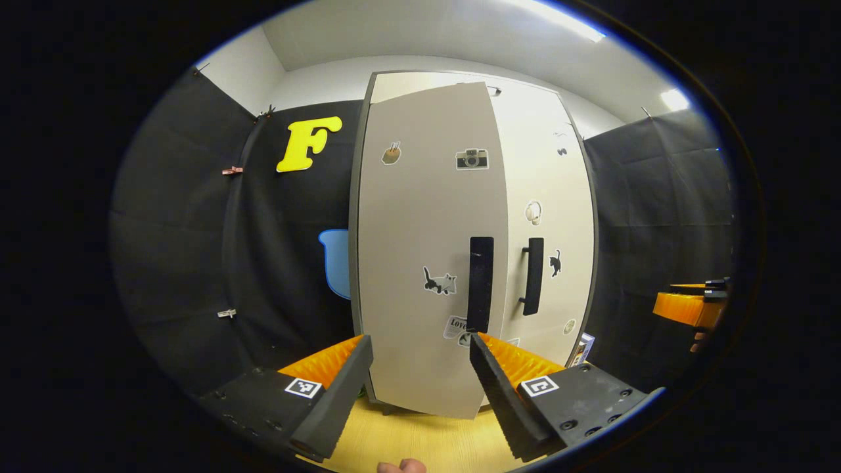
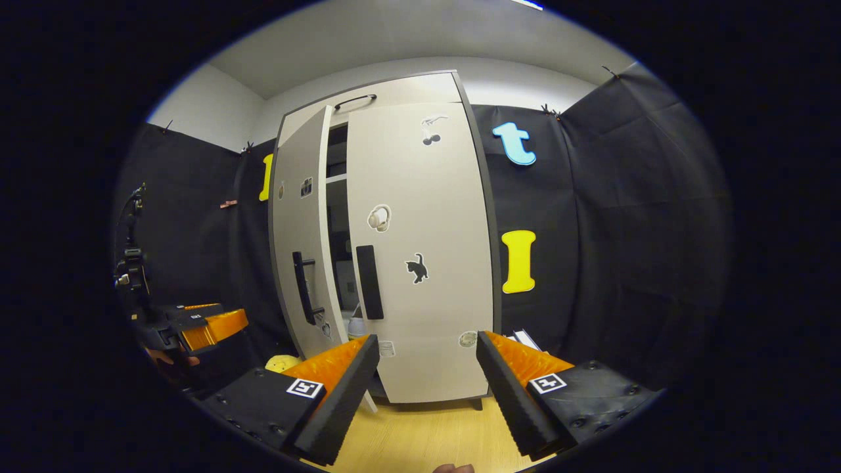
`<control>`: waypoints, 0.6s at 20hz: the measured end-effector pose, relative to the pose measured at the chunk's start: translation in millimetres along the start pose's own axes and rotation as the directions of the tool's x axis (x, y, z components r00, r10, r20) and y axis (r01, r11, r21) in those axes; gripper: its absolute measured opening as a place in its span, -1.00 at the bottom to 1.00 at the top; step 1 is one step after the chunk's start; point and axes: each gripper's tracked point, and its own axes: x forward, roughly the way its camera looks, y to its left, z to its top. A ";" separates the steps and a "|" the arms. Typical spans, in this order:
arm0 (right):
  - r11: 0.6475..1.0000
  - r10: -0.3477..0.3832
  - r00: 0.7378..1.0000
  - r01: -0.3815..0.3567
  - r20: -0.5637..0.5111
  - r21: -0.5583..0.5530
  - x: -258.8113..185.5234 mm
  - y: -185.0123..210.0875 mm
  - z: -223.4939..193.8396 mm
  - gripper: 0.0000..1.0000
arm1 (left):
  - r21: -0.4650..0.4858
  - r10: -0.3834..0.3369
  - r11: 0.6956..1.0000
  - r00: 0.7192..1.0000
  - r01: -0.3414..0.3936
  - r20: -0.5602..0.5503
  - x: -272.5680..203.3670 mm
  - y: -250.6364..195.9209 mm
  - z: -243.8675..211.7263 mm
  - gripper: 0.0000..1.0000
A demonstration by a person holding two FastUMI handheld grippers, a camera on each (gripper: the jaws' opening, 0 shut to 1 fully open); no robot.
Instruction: Grab one shoe with the right hand and put it into the shoe cabinet, grab the other shoe with the left hand and put it into the shoe cabinet; then close the right door with the right hand and the left door with the left hand.
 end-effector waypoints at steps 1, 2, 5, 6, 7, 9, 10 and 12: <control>1.000 0.003 1.000 -0.003 0.000 -0.002 -1.4 2.1 -0.8 0.95 | 0.000 -0.001 1.000 1.000 0.001 -0.001 -1.8 -0.2 -0.2 0.89; 1.000 0.005 1.000 -0.005 -0.001 -0.004 -2.2 3.6 -1.1 0.95 | 0.000 -0.002 1.000 1.000 0.002 -0.003 -4.0 -0.1 -1.4 0.88; 1.000 0.008 1.000 -0.008 -0.001 -0.007 -5.8 8.9 -3.0 0.95 | 0.000 -0.007 1.000 1.000 0.007 -0.004 -9.2 -0.3 -2.3 0.89; 1.000 0.010 1.000 -0.010 -0.003 -0.007 -8.4 10.0 -4.2 0.95 | -0.001 -0.007 1.000 1.000 0.007 -0.007 -9.7 -0.1 -3.7 0.88; 1.000 0.012 1.000 -0.012 -0.005 -0.007 -10.1 12.5 -5.0 0.95 | -0.004 -0.008 1.000 1.000 0.008 -0.010 -10.6 0.5 -4.6 0.88; 1.000 0.015 1.000 -0.015 -0.009 -0.009 -12.6 15.8 -7.0 0.95 | -0.007 -0.013 1.000 1.000 0.013 -0.013 -13.5 -0.3 -5.8 0.88; 1.000 0.014 1.000 -0.014 -0.008 -0.011 -13.5 16.5 -7.0 0.95 | -0.007 -0.018 1.000 1.000 0.018 -0.015 -13.6 -1.3 -6.0 0.88; 1.000 0.010 1.000 -0.010 -0.006 -0.013 -17.2 17.7 -6.9 0.95 | -0.004 -0.021 1.000 1.000 0.021 -0.015 -14.9 -0.3 -5.7 0.88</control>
